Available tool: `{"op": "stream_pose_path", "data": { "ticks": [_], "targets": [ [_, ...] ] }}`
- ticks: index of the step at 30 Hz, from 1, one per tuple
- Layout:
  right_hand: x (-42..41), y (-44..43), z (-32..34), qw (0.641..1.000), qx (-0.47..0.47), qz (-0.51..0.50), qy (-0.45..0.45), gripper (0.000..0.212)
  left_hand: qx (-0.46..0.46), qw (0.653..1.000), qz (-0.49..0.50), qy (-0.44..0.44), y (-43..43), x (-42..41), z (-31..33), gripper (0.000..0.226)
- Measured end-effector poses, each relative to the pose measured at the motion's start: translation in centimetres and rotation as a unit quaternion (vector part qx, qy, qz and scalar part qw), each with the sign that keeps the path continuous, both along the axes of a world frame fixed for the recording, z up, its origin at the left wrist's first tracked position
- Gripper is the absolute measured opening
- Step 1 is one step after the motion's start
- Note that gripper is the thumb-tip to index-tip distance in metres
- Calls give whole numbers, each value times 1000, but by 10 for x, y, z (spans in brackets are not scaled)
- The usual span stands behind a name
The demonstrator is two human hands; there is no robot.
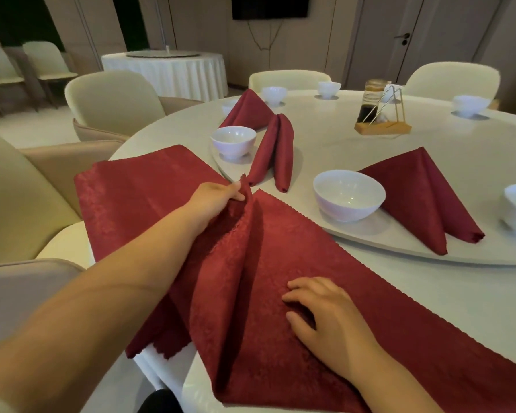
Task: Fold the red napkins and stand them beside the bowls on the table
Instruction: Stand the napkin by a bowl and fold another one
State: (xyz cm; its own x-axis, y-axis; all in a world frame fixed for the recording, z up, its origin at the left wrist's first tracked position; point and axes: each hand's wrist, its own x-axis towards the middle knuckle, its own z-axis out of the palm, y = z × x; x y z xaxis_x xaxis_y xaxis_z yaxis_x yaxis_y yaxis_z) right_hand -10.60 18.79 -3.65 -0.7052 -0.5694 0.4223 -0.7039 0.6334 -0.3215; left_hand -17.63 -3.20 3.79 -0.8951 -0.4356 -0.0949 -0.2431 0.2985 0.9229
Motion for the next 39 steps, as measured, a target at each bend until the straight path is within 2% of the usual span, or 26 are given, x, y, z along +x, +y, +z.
{"op": "stream_pose_path", "data": {
  "ticks": [2, 7, 17, 21, 23, 26, 28, 29, 32, 33, 35, 37, 39],
  "targets": [
    [1, 0, -1, 1000, 5, -3, 0, 30, -39, 999, -18, 24, 1, -7, -10, 16],
    [-1, 1, -4, 1000, -7, -2, -6, 30, -191, 978, -84, 17, 5, -18, -31, 37],
    [0, 1, -2, 1000, 4, -6, -11, 30, -330, 939, -96, 13, 1, -23, -37, 35],
    [0, 1, -3, 1000, 7, -7, -20, 31, -330, 938, -91, 60, -6, 1, -16, 33],
    [0, 1, -2, 1000, 0, -5, -31, 33, -306, 940, -115, 101, -11, 34, -7, 31],
    [-1, 2, -2, 999, -2, 3, -39, 34, -294, 938, -140, 115, -14, 100, -11, 36],
    [-1, 2, -1, 998, 1, 12, -61, 36, -349, 920, -155, 90, -8, 132, -27, 60],
    [0, 2, 0, 997, 2, 15, -76, 36, -396, 899, -165, 85, -4, 141, -39, 66],
    [0, 5, 3, 991, -45, 22, -122, 40, -521, 831, -189, 37, 8, 149, -70, 54],
    [1, 7, 5, 988, -80, 12, -130, 40, -544, 820, -178, 35, 11, 149, -74, 52],
    [6, 7, 10, 989, -115, 16, -91, 42, -568, 806, -165, 27, 12, 147, -77, 50],
    [14, 1, 14, 995, -77, 50, -37, 46, -583, 794, -170, 8, 11, 146, -78, 50],
    [25, -12, 14, 993, 11, 114, -39, 61, -585, 789, -189, -13, 12, 147, -77, 54]
  ]
}}
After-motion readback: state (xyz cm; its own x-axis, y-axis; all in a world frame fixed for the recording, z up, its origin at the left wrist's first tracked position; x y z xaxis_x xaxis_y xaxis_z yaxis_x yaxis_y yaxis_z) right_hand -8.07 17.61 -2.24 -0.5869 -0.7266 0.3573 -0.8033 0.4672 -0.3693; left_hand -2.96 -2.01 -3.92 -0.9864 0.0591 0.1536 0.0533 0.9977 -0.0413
